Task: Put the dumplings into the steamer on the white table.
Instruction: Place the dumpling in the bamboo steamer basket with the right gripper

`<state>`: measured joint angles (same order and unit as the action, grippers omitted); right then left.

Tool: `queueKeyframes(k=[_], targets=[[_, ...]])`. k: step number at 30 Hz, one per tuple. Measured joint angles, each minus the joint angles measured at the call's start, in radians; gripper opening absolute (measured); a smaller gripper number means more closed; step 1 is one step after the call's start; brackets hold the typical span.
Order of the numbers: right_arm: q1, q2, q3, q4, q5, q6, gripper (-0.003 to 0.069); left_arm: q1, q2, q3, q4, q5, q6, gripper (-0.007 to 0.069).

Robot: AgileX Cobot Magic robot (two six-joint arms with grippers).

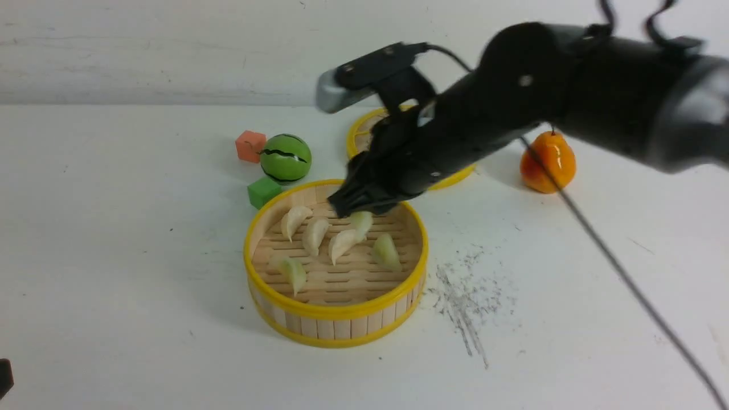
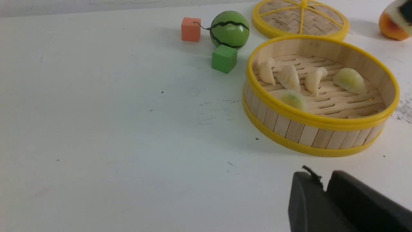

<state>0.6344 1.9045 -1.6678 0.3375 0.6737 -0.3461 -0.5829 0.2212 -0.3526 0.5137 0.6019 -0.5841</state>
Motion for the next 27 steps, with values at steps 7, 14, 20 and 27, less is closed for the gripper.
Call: queueKeyframes(k=[7, 14, 20, 27], targets=[[0.029, 0.232, -0.107, -0.026, -0.002, -0.057, 0.0177, 0.000, 0.000, 0.000, 0.000, 0.002, 0.000, 0.0094], [0.028, 0.281, -0.114, -0.035, -0.005, 0.003, 0.0177, 0.000, 0.000, 0.000, 0.000, 0.003, 0.000, 0.0101], [0.028, 0.291, -0.119, -0.036, -0.009, 0.069, 0.0219, 0.000, 0.000, 0.000, 0.000, 0.002, 0.000, 0.0101], [0.028, 0.301, -0.128, -0.074, -0.010, 0.218, 0.0299, 0.000, 0.000, 0.000, 0.000, 0.000, 0.000, 0.0108]])
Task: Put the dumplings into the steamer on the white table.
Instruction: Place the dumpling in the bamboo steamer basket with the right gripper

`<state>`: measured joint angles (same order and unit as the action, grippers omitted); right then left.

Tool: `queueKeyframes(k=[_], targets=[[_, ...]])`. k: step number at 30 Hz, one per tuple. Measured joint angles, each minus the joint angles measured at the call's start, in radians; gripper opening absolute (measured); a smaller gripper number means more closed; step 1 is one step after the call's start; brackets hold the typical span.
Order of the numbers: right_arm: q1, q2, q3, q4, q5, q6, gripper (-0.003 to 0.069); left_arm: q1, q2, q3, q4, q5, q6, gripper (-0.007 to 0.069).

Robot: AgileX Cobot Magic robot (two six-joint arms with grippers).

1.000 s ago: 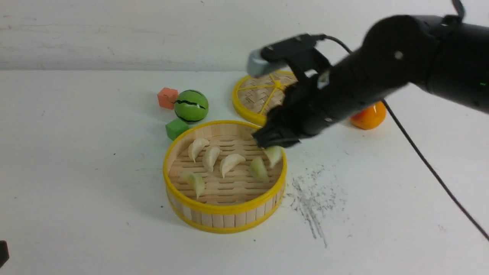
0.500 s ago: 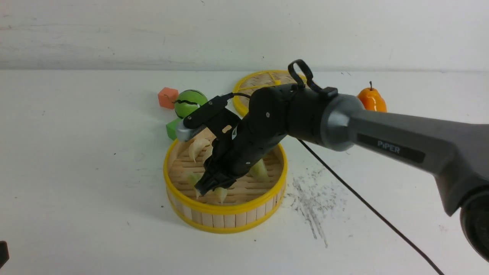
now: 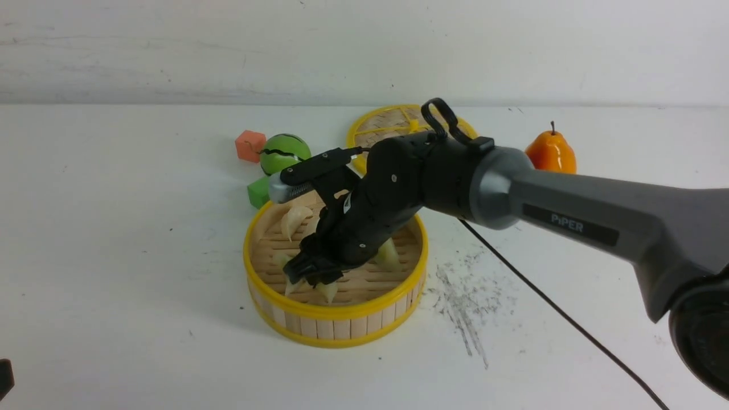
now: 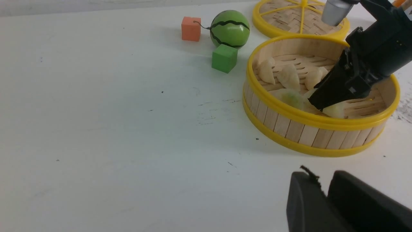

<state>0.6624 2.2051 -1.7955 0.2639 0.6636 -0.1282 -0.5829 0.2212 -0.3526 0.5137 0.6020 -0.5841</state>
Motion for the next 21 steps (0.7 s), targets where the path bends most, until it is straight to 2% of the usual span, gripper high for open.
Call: queueKeyframes(k=[6, 21], targets=[[0.000, 0.000, -0.001, -0.079, 0.000, 0.106, 0.0272, 0.000, 0.000, 0.000, 0.000, 0.000, 0.000, 0.0111], [0.000, -0.046, -0.001, -0.090, -0.008, 0.171, 0.0284, 0.000, 0.000, 0.000, 0.002, -0.001, 0.000, 0.0112]])
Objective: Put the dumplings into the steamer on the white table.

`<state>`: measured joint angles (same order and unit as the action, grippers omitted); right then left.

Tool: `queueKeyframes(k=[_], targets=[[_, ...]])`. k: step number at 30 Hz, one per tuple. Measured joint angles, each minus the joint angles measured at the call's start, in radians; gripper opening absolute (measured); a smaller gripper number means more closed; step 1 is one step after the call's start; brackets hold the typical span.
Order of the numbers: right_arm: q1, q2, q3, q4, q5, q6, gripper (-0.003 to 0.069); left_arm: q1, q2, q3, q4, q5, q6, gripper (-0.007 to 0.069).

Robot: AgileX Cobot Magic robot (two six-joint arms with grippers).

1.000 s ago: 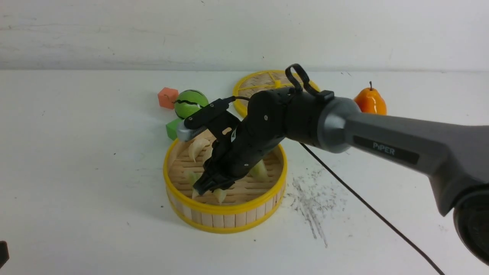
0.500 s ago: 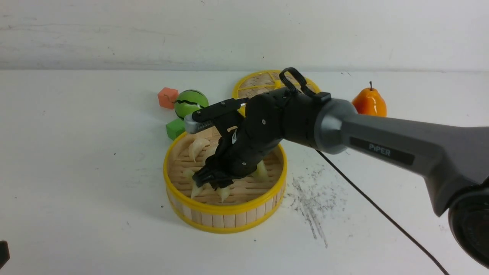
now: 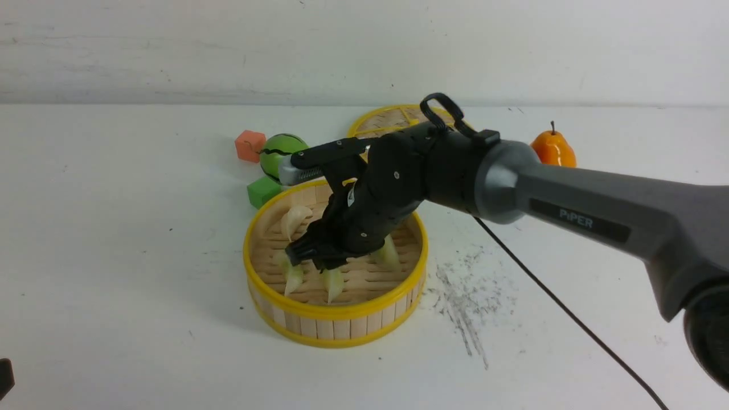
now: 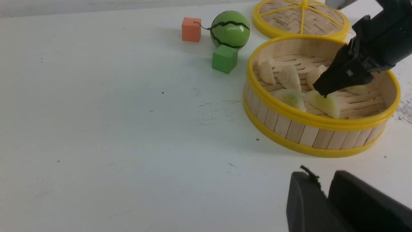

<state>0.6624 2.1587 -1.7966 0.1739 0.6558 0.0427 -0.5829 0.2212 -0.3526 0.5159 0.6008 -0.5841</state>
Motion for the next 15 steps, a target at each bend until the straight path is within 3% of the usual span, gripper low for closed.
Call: queueKeyframes(k=[7, 11, 15], targets=[[0.000, -0.187, 0.000, -0.121, 0.046, -0.034, 0.0247, 0.000, 0.000, 0.000, 0.001, -0.036, 0.000, 0.0112], [0.000, -0.341, 0.004, -0.258, 0.108, -0.043, 0.0158, 0.000, 0.000, 0.000, 0.001, -0.040, -0.001, 0.0112], [0.000, -0.589, 0.103, -0.445, 0.136, 0.015, 0.0017, 0.000, 0.000, 0.000, 0.001, -0.048, -0.001, 0.0112]])
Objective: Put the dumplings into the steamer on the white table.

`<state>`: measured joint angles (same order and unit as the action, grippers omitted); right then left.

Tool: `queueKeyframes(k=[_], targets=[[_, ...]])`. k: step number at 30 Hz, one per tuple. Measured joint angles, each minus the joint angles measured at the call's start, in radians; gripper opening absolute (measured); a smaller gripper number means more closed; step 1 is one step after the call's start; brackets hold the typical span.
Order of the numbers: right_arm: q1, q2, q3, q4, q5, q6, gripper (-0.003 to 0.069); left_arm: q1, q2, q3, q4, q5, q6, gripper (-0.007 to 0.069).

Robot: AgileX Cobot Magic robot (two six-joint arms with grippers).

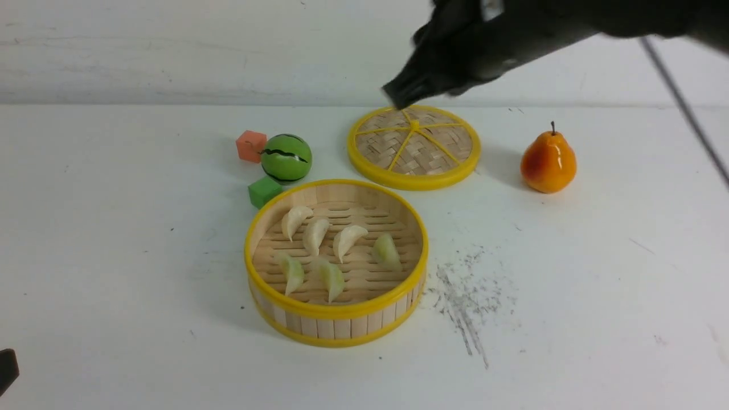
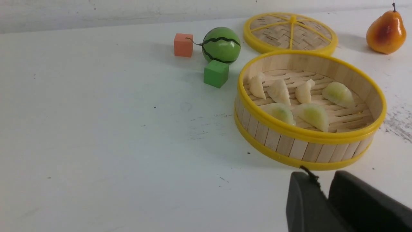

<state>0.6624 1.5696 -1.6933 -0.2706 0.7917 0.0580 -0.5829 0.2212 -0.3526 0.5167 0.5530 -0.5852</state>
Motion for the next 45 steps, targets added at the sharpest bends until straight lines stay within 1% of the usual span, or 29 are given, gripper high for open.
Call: queueKeyframes(k=[2, 5, 6, 7, 8, 9, 14, 16, 18, 19, 21, 23, 25, 26, 28, 31, 34, 37, 38, 39, 41, 43, 44, 45], targets=[[0.000, -0.070, 0.053, -0.041, -0.005, 0.034, -0.0010, 0.000, 0.000, 0.000, 0.000, -0.001, 0.000, 0.0112], [0.000, -0.294, 0.291, -0.106, -0.060, 0.143, -0.0020, 0.000, 0.000, 0.000, 0.000, 0.005, 0.000, 0.0112], [0.000, -0.317, 0.321, -0.111, -0.070, 0.157, -0.0020, 0.000, 0.000, 0.000, 0.000, 0.005, 0.000, 0.0112], [0.000, -0.397, 0.430, -0.122, -0.113, 0.181, -0.0020, 0.000, 0.000, 0.000, 0.000, 0.008, 0.000, 0.0113], [0.000, -0.430, 0.478, -0.131, -0.136, 0.196, -0.0020, 0.000, 0.000, 0.000, 0.000, 0.008, 0.000, 0.0113], [0.000, -0.497, 0.576, -0.138, -0.188, 0.214, -0.0020, 0.000, 0.000, 0.000, 0.000, 0.008, 0.000, 0.0114], [0.000, -0.722, 0.921, -0.154, -0.438, 0.295, -0.0019, 0.000, 0.000, 0.000, 0.000, 0.011, 0.000, 0.0122], [0.000, -0.814, 1.078, -0.158, -0.611, 0.341, -0.0017, 0.000, 0.000, 0.000, 0.000, 0.011, 0.000, 0.0123], [0.000, -0.856, 1.163, -0.160, -0.731, 0.375, -0.0016, 0.000, 0.000, 0.000, 0.000, 0.013, 0.000, 0.0126], [0.000, -0.864, 1.181, -0.161, -0.761, 0.379, -0.0016, 0.000, 0.000, 0.000, 0.000, 0.013, 0.000, 0.0126], [0.000, -0.891, 1.281, -0.166, -0.932, 0.425, -0.0015, 0.000, 0.000, 0.000, 0.000, 0.015, 0.000, 0.0129], [0.000, -0.892, 1.340, -0.172, -1.034, 0.458, -0.0014, 0.000, 0.000, 0.000, 0.000, 0.020, 0.000, 0.0131], [0.000, -0.892, 1.365, -0.178, -1.074, 0.468, -0.0012, 0.000, 0.000, 0.000, 0.000, 0.021, 0.000, 0.0132], [0.000, -0.892, 1.401, -0.183, -1.122, 0.475, -0.0011, 0.000, 0.000, 0.000, 0.000, 0.022, 0.000, 0.0133], [0.000, -0.892, 1.437, -0.186, -1.152, 0.477, -0.0011, 0.000, 0.000, 0.000, 0.000, 0.022, 0.000, 0.0134], [0.000, -0.894, 1.481, -0.187, -1.163, 0.464, -0.0010, 0.000, 0.000, 0.000, 0.000, 0.022, 0.000, 0.0139], [-0.001, -0.929, 1.512, -0.183, -1.082, 0.397, -0.0010, 0.000, 0.000, 0.000, 0.000, 0.023, 0.000, 0.0143], [-0.001, -1.008, 1.522, -0.179, -0.951, 0.346, -0.0010, 0.000, 0.000, 0.000, 0.000, 0.023, 0.000, 0.0143], [-0.001, -1.024, 1.523, -0.179, -0.931, 0.341, -0.0010, 0.000, 0.000, 0.000, 0.000, 0.023, 0.000, 0.0145], [-0.002, -1.099, 1.526, -0.177, -0.852, 0.333, -0.0010, 0.000, 0.000, 0.000, 0.000, 0.023, 0.000, 0.0147], [-0.010, -1.195, 1.531, -0.170, -0.769, 0.329, -0.0009, 0.000, 0.000, 0.000, 0.000, 0.023, 0.000, 0.0147], [-0.030, -1.291, 1.536, -0.140, -0.691, 0.329, -0.0008, 0.000, 0.000, 0.000, 0.000, 0.024, 0.000, 0.0147], [-0.057, -1.355, 1.542, -0.105, -0.645, 0.329, -0.0008, 0.000, 0.000, 0.000, 0.000, 0.024, 0.000, 0.0147], [-0.069, -1.376, 1.545, -0.078, -0.631, 0.329, -0.0008, 0.000, 0.000, 0.000, 0.000, 0.024, 0.000, 0.0147]])
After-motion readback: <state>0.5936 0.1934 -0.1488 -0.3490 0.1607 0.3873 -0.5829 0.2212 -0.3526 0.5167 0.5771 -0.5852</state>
